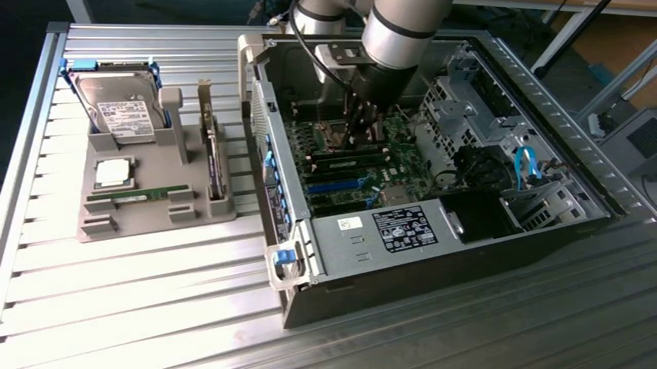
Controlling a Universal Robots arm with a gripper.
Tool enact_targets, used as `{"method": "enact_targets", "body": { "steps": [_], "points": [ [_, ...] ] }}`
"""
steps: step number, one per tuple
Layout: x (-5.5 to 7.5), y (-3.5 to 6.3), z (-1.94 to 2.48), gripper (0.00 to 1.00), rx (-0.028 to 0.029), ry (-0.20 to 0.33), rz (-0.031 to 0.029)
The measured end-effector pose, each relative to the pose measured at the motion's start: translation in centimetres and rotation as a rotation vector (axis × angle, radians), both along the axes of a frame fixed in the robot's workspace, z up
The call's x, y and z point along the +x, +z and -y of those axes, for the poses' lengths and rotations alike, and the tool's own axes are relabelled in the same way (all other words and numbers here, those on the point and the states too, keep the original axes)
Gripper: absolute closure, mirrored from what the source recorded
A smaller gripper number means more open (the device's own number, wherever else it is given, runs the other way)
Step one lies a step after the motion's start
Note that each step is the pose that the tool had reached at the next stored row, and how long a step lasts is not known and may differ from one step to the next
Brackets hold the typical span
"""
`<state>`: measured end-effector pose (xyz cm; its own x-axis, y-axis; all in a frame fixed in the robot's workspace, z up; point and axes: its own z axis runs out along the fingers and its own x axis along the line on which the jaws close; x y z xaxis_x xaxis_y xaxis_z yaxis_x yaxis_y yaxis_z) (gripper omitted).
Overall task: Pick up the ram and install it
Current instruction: 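Press down the ram until it locks into place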
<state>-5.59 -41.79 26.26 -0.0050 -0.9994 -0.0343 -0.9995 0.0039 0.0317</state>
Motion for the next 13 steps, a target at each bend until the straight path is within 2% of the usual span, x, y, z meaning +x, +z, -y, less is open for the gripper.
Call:
{"method": "enact_targets", "body": {
  "steps": [13],
  "points": [
    [0.0, 2.24, 0.0, 0.9, 0.0, 0.0, 0.0]
  ]
}}
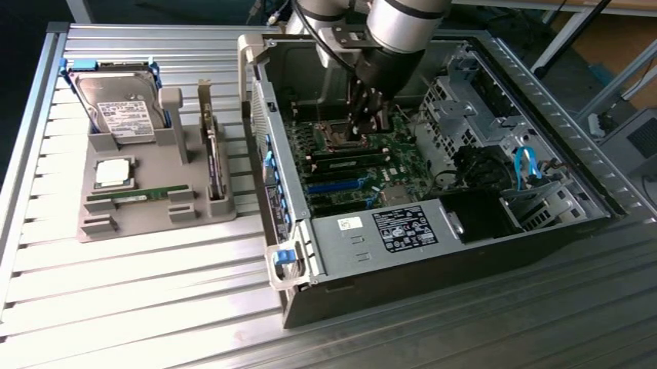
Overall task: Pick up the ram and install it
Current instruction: 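Press down the ram until it locks into place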
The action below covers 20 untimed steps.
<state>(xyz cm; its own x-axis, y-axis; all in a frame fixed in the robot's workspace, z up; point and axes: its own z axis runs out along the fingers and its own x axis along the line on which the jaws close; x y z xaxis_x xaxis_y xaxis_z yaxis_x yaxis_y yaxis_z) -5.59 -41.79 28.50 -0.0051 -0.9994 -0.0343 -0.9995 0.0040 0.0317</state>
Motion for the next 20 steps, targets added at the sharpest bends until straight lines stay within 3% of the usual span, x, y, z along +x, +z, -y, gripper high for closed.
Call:
{"method": "enact_targets", "body": {
  "steps": [9, 20],
  "points": [
    [0.0, 1.6, 0.0, 0.9, -0.0001, 0.0, 0.0],
    [0.0, 4.23, 0.0, 0.9, 0.0001, 0.0, 0.0001]
  ]
}}
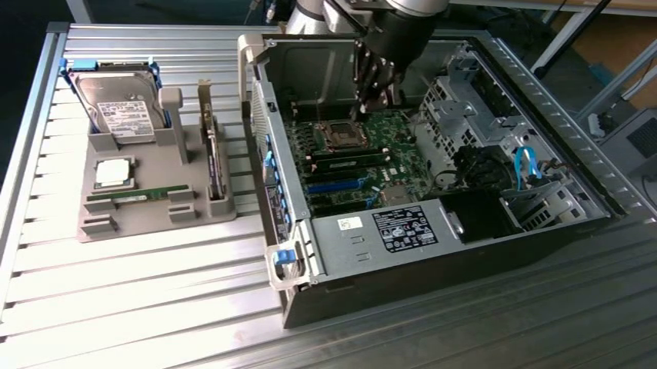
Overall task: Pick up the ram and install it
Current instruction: 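Press down the ram until it locks into place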
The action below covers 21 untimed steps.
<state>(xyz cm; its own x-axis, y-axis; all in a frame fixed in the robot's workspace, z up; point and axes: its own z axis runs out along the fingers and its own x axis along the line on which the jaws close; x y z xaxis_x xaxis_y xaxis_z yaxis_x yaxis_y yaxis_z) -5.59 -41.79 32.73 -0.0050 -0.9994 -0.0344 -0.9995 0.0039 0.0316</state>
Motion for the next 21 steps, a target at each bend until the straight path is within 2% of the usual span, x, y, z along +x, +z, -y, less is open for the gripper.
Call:
{"method": "enact_targets", "body": {
  "steps": [9, 14, 21],
  "points": [
    [0.0, 2.7, 0.0, 0.9, -0.0001, 0.0, -0.0001],
    [0.0, 2.8, 0.0, 0.9, -0.0001, 0.0, -0.0001],
    [1.3, 2.81, 0.0, 0.9, -0.0002, 0.0, -0.0001]
  ]
}}
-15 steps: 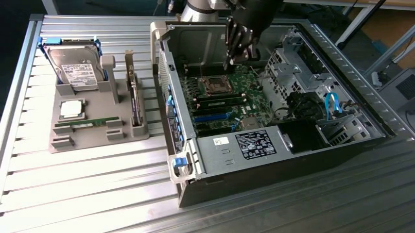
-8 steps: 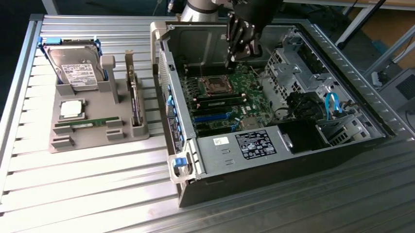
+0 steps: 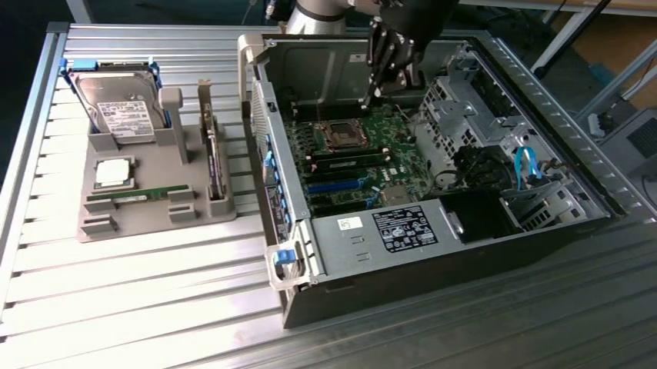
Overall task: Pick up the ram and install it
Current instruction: 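Press down the ram until it locks into place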
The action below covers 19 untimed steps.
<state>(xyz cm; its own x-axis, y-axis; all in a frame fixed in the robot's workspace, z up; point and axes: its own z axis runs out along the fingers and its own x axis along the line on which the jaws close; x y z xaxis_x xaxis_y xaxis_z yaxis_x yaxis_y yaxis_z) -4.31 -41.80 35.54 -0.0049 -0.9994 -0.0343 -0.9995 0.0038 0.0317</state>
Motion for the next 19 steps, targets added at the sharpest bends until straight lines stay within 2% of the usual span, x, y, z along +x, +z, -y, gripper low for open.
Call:
{"method": "enact_targets", "body": {
  "steps": [5, 19],
  "points": [
    [1.08, 0.0, 0.0, 0.9, 0.0, 0.001, 0.0],
    [1.12, 0.0, 0.0, 0.9, 0.0, 0.001, 0.0001]
  ]
}}
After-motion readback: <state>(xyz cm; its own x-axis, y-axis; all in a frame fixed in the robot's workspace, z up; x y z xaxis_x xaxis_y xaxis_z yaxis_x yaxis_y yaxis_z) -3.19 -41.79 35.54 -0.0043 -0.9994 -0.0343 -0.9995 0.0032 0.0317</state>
